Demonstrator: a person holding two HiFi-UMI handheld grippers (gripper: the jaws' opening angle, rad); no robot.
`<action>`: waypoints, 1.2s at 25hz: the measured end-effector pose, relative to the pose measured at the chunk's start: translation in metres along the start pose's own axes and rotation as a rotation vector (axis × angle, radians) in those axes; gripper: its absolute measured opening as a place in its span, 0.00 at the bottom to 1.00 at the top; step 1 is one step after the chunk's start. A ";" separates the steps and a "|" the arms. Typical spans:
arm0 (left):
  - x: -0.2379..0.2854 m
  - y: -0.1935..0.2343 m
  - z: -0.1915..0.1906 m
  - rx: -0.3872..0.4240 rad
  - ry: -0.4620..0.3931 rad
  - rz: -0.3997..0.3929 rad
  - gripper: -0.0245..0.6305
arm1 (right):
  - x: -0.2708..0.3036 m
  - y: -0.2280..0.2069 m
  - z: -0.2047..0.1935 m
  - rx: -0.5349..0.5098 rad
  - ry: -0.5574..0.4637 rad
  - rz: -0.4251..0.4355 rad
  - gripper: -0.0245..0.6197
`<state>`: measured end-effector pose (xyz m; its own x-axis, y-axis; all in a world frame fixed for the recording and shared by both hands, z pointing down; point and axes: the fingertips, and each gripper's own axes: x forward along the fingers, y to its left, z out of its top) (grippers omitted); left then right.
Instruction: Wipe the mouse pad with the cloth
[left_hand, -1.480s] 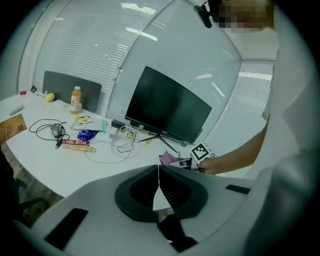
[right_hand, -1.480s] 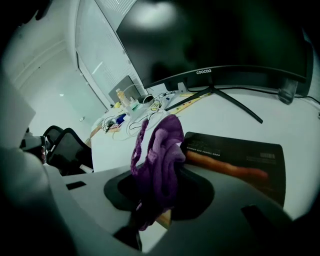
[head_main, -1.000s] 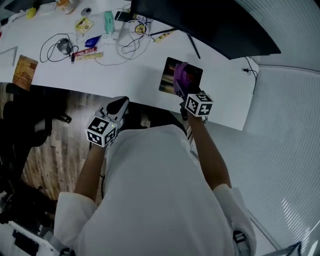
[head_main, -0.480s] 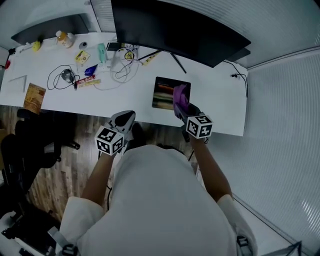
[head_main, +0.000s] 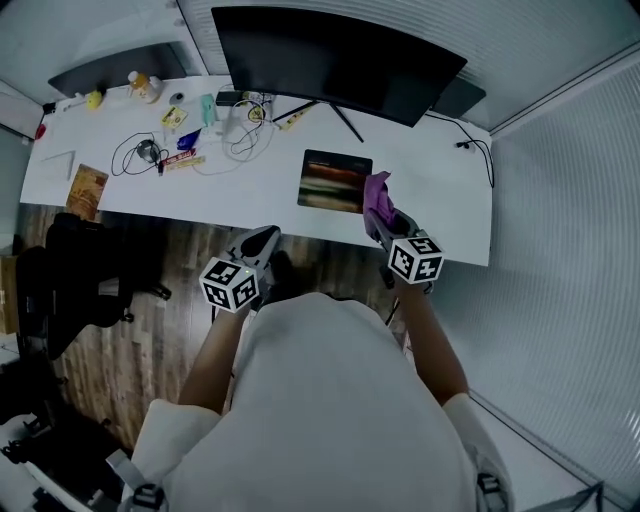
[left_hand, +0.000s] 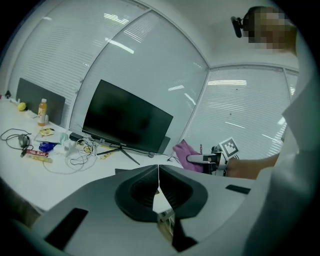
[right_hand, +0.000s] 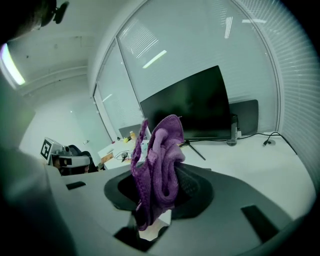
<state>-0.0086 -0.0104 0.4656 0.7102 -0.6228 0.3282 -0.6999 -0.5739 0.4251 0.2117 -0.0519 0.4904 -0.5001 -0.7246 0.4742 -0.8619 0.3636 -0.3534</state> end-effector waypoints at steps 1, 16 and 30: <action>-0.002 -0.007 -0.003 -0.010 -0.007 0.007 0.07 | -0.009 -0.003 0.000 0.008 -0.010 0.001 0.25; -0.073 -0.084 -0.034 -0.076 -0.080 0.085 0.07 | -0.105 0.017 -0.027 0.017 -0.045 0.062 0.25; -0.122 -0.069 -0.019 0.008 -0.073 0.060 0.07 | -0.127 0.061 0.006 -0.006 -0.197 0.010 0.25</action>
<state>-0.0454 0.1155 0.4126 0.6595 -0.6932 0.2908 -0.7420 -0.5385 0.3993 0.2232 0.0588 0.4042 -0.4833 -0.8213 0.3031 -0.8576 0.3747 -0.3522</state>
